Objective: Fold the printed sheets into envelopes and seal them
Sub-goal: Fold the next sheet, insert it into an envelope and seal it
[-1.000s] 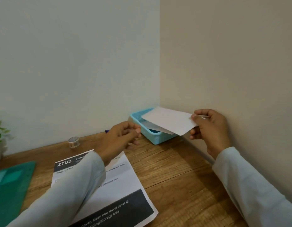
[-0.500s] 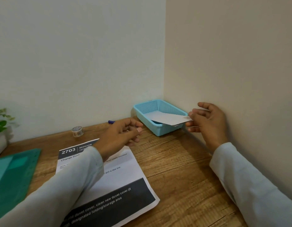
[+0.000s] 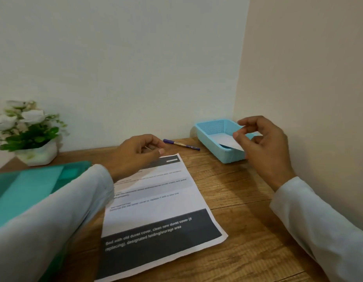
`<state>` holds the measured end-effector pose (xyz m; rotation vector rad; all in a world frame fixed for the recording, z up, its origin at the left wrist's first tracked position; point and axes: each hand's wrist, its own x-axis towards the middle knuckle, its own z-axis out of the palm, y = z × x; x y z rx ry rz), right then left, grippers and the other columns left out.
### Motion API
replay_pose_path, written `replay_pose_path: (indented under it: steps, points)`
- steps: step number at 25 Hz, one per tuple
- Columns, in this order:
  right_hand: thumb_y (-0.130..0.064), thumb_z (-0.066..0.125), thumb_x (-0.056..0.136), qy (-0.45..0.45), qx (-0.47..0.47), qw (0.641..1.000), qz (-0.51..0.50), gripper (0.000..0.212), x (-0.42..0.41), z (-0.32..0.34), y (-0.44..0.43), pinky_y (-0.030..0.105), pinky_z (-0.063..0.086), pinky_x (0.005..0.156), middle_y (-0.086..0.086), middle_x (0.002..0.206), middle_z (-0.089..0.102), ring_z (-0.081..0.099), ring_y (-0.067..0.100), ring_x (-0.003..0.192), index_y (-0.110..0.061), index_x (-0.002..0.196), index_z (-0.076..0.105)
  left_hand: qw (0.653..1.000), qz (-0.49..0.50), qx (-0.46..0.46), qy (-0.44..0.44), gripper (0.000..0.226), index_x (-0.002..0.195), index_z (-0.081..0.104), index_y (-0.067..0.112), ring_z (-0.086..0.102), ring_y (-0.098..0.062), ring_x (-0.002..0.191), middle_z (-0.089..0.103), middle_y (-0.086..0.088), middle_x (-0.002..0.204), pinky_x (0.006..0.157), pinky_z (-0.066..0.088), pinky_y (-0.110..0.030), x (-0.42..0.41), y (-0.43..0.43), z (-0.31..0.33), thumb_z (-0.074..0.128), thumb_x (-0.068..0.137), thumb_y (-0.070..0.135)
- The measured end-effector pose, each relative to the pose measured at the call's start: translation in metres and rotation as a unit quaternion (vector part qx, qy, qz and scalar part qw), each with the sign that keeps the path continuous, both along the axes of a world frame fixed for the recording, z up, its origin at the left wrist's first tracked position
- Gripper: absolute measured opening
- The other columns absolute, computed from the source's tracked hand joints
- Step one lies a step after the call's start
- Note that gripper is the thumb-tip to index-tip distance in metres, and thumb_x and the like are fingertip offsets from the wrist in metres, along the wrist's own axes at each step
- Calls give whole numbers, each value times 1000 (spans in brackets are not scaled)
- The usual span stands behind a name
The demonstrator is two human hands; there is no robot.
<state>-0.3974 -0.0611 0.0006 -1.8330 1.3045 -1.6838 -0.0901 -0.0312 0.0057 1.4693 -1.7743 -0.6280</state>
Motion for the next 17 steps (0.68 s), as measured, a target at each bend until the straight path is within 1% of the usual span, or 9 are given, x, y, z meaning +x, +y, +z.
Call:
replay_pose_path:
  steps: [2,5,6,8,10,11,13,15,17]
  points:
    - [-24,77,91,45,22,996,76,20,30,0,3,30,54,58,-9,95,70,61,14,65,-31,108,69,996,22,-17,-81,14,104,69,31,65,-11,95,71,11,100,90,56,-37,21,8,-8,66,93,39]
    - [-28,76,90,153,33,967,199,17,74,-4,5,31,57,68,-9,91,70,61,7,67,-31,106,70,979,56,-38,-194,29,113,62,31,62,-11,101,68,9,113,91,54,-39,44,19,-24,61,91,50]
    - [-34,75,91,215,39,947,236,20,88,-6,6,32,58,72,-11,96,70,63,5,72,-31,109,69,970,63,-28,-235,43,123,56,31,60,-12,109,64,7,125,96,51,-39,51,23,-30,54,91,60]
    - [-53,68,92,373,64,880,287,40,115,-15,8,34,58,87,-16,120,65,64,2,98,-34,126,62,954,62,22,-294,80,146,36,34,47,-18,134,46,5,150,111,40,-43,59,28,-41,26,84,82]
    - [-69,55,92,490,78,809,316,68,136,-28,10,36,47,108,-11,147,51,52,7,128,-31,147,46,926,55,77,-367,109,157,14,30,19,-20,151,18,3,165,123,17,-47,65,31,-57,-6,70,91]
    - [-73,48,93,524,65,783,328,76,144,-35,11,38,39,116,-8,155,44,43,11,138,-28,153,38,910,56,96,-400,115,159,7,28,7,-19,153,7,2,167,124,7,-47,67,32,-63,-14,66,91]
    - [-74,38,96,574,47,743,341,86,156,-45,7,39,19,127,-2,168,22,20,15,154,-21,162,22,897,64,106,-425,98,159,0,26,-3,-17,154,-3,3,168,124,0,-45,67,31,-71,-10,79,82]
    - [-75,31,96,612,67,715,331,92,158,-49,-2,39,1,129,-4,172,-4,-6,11,158,-21,164,2,893,71,99,-433,80,159,-2,27,-5,-17,153,-5,3,167,124,-1,-45,66,30,-72,2,92,70]
    - [-78,26,94,626,94,711,306,95,154,-48,-20,40,-7,128,-7,171,-14,-14,9,156,-22,164,-7,889,74,94,-443,83,159,-2,27,-4,-16,153,-5,3,167,124,1,-45,66,31,-73,-1,87,69]
